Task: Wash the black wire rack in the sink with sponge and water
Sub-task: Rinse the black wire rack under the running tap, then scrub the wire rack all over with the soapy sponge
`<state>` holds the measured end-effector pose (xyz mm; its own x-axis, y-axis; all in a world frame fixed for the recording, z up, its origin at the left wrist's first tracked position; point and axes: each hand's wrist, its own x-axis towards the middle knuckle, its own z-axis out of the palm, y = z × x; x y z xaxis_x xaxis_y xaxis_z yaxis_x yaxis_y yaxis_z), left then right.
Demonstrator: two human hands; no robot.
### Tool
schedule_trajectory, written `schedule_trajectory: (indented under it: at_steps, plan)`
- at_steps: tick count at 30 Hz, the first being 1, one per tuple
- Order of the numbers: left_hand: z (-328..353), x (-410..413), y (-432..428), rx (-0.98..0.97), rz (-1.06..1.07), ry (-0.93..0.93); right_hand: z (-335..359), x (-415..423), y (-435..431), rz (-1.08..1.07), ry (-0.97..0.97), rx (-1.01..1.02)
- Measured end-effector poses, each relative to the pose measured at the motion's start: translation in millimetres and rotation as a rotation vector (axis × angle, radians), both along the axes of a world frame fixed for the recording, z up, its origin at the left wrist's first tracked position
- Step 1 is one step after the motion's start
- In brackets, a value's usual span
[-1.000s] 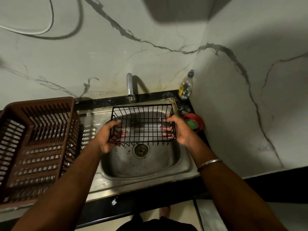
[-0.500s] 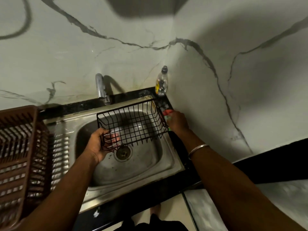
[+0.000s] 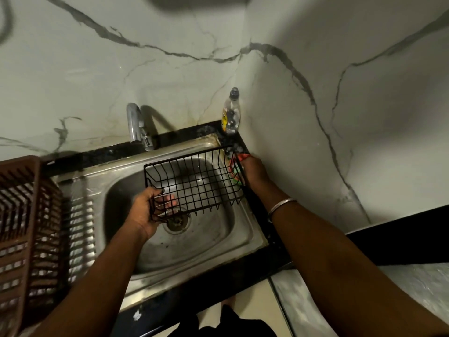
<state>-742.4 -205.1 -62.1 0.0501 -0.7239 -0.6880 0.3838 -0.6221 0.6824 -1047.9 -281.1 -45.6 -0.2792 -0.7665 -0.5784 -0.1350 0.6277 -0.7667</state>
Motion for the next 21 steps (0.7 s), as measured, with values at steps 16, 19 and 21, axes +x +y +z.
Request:
schedule_trajectory:
  at_steps: [16, 19, 21]
  plan:
    - [-5.6, 0.9, 1.0, -0.01, 0.001, -0.055, -7.1, 9.5, -14.2, 0.116, 0.357, -0.065]
    - [-7.8, 2.2, -0.4, -0.005, 0.006, -0.052, -35.7, 2.6, -22.5, 0.048, 0.186, -0.073]
    - [-6.1, 1.4, -0.2, -0.007, 0.008, -0.058, -85.8, -13.2, -43.4, 0.067, 0.222, -0.077]
